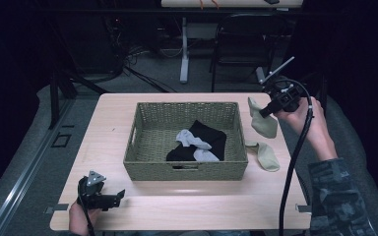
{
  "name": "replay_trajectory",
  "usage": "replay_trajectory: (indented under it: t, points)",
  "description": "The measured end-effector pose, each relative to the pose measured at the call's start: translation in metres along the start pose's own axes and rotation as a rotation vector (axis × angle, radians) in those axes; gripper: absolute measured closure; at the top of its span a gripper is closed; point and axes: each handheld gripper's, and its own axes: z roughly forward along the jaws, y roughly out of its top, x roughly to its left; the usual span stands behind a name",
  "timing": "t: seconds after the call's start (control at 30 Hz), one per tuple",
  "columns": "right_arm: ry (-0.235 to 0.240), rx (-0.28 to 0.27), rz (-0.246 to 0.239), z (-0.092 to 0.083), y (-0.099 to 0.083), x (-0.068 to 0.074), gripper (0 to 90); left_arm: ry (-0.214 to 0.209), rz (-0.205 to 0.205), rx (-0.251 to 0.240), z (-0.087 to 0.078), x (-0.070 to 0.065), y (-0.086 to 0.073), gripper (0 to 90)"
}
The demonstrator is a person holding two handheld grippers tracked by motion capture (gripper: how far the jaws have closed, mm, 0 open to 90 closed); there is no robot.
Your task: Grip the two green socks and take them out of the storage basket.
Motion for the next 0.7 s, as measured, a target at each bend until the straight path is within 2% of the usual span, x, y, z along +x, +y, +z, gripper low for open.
replay_trajectory:
  t: [0.03, 0.2, 0.23, 0.33, 0.5, 0.53, 0.63, 0.7]
  points:
    - [-0.002, 0.001, 0.022, 0.002, -0.005, -0.005, 86.6, 0.0, -0.002, -0.001, 0.0, 0.0, 0.0, 0.0]
    - [-0.004, 0.007, 0.049, 0.008, -0.013, -0.013, 86.6, -0.002, -0.005, -0.001, 0.0, 0.0, 0.0, 0.0]
    - [-0.002, 0.016, 0.069, 0.014, -0.018, -0.017, 86.6, -0.001, -0.006, -0.002, 0.0, 0.0, 0.0, 0.0]
    - [-0.004, 0.025, 0.075, 0.021, -0.022, -0.021, 86.6, 0.0, -0.007, -0.002, 0.0, 0.0, 0.0, 0.0]
    - [0.022, 0.056, 0.105, 0.048, -0.037, -0.029, 86.7, 0.001, -0.006, 0.0, 0.0, 0.0, 0.0, 0.0]
    - [0.022, 0.056, 0.105, 0.048, -0.037, -0.029, 86.7, 0.001, -0.006, 0.0, 0.0, 0.0, 0.0, 0.0]
    - [0.044, 0.079, 0.131, 0.074, -0.049, -0.036, 86.7, 0.001, -0.003, 0.001, 0.0, 0.0, 0.0, 0.0]
    - [0.046, 0.075, 0.138, 0.078, -0.051, -0.037, 86.6, 0.001, -0.003, 0.002, 0.0, 0.0, 0.0, 0.0]
